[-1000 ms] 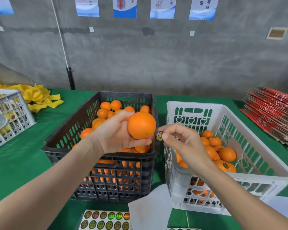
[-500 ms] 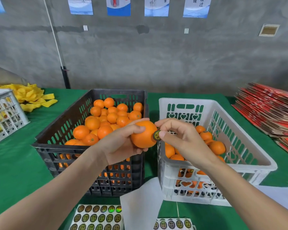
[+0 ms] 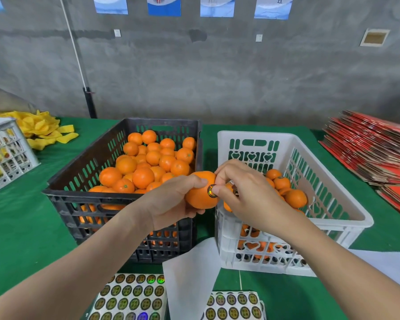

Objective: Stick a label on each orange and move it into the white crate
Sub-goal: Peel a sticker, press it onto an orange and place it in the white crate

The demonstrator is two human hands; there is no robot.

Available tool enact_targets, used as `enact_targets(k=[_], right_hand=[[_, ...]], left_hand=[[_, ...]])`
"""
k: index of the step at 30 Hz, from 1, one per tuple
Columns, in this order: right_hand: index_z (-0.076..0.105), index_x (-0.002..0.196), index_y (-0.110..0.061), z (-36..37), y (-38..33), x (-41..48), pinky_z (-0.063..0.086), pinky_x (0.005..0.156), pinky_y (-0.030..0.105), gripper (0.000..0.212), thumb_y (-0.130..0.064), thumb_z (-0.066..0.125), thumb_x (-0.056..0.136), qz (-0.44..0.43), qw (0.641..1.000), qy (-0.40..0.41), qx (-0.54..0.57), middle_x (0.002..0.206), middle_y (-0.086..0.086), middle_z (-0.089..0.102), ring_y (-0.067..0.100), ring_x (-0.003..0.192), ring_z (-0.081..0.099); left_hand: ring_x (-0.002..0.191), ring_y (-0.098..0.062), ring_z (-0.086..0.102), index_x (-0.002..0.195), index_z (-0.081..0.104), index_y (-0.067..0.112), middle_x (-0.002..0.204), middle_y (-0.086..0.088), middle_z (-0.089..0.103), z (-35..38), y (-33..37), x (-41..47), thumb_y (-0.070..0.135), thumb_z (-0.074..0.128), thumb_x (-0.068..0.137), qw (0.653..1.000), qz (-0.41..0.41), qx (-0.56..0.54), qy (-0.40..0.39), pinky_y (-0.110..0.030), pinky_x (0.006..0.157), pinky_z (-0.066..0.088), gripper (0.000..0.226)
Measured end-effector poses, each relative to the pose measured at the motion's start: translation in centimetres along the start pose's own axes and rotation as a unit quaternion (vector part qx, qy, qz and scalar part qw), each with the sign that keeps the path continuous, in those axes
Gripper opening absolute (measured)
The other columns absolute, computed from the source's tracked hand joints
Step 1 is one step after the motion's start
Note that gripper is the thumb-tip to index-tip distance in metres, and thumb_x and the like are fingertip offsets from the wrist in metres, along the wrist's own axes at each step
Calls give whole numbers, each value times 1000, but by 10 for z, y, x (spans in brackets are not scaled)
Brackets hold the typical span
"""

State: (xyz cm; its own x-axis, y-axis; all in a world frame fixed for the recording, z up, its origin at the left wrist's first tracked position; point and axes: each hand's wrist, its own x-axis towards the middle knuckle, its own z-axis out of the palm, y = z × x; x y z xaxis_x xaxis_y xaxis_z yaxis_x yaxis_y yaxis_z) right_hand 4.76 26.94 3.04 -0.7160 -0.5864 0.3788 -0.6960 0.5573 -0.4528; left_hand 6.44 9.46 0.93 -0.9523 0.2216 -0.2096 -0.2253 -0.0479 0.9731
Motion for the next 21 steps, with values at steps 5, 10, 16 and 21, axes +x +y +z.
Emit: enact_targets(k=[5, 10, 16, 21], right_hand=[[64, 79, -15, 2, -2, -2, 46, 76, 32, 13, -26, 68, 85, 41, 996, 70, 26, 91, 0, 62, 13, 78, 54], [53, 105, -24, 8, 1, -8, 49, 72, 33, 35, -33, 74, 78, 51, 995, 91, 12, 101, -6, 60, 14, 74, 57], [40, 125, -47, 7, 22, -12, 57, 73, 38, 61, -24, 74, 80, 55, 961, -116, 244, 116, -8, 57, 18, 91, 63], [50, 120, -39, 7, 54, 10, 49, 75, 17, 63, -26, 83, 68, 49, 979, -22, 195, 113, -21, 53, -1, 99, 55]], left_hand=[[75, -18, 52, 106, 57, 15, 93, -7, 61, 5, -3, -1, 33, 59, 71, 1000, 21, -11, 20, -29, 67, 41, 40], [71, -17, 52, 101, 55, 18, 87, -4, 59, 9, -7, -6, 34, 57, 70, 1000, 12, 14, 25, -29, 65, 39, 35], [84, -20, 53, 114, 52, 8, 100, -12, 59, 12, -22, -10, 32, 68, 66, 1000, -9, 7, 13, -31, 69, 40, 56], [88, -22, 67, 110, 59, 10, 105, -10, 68, 32, -12, 1, 40, 59, 81, 993, 32, -87, 69, -33, 78, 55, 42]])
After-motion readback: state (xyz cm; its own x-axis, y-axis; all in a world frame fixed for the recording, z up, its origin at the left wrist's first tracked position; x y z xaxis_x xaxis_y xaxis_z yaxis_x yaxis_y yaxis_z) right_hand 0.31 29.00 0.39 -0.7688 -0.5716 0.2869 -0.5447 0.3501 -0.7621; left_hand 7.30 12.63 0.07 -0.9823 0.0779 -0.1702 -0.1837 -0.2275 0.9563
